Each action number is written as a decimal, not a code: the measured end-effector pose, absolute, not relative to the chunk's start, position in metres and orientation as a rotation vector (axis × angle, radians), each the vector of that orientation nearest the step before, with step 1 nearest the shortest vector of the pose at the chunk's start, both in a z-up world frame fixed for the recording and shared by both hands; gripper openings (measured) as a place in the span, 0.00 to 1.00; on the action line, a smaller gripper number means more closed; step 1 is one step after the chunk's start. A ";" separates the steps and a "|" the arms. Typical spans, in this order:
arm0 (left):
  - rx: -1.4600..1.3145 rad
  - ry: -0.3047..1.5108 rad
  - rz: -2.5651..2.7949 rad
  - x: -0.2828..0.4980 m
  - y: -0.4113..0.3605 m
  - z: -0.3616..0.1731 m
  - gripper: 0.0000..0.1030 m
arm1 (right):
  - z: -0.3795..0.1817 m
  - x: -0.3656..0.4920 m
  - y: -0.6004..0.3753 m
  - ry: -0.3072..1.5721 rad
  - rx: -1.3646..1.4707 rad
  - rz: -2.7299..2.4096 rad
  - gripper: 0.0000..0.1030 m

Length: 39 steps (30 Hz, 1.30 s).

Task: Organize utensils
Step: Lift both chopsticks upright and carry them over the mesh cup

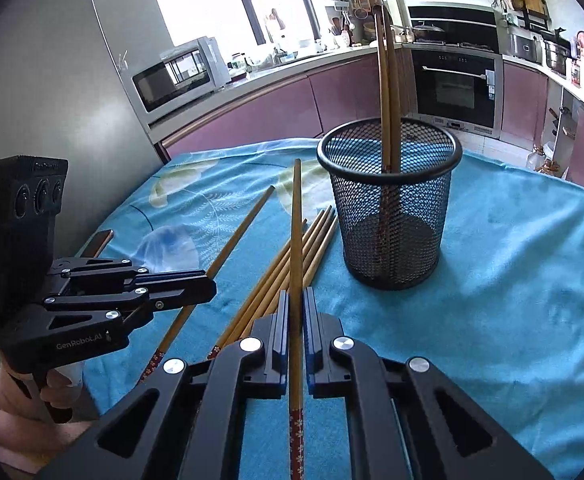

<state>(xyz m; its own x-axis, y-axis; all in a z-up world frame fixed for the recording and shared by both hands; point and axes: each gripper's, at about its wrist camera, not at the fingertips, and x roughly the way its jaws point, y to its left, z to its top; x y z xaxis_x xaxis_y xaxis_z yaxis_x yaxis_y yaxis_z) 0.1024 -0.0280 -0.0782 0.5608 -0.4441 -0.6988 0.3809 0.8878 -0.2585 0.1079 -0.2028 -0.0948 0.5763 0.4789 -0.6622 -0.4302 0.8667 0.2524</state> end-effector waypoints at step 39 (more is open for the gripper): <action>-0.174 0.579 -0.589 0.111 -0.036 0.042 0.07 | 0.007 0.113 -0.256 0.500 0.124 0.506 0.06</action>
<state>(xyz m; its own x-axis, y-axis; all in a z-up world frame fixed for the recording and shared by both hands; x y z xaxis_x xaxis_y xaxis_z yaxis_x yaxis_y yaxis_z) 0.1113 -0.0360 0.0418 0.6788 -0.5690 -0.4642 0.4741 0.8223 -0.3147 0.1134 -0.2556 0.0065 0.7577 0.4932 -0.4273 -0.4338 0.8699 0.2347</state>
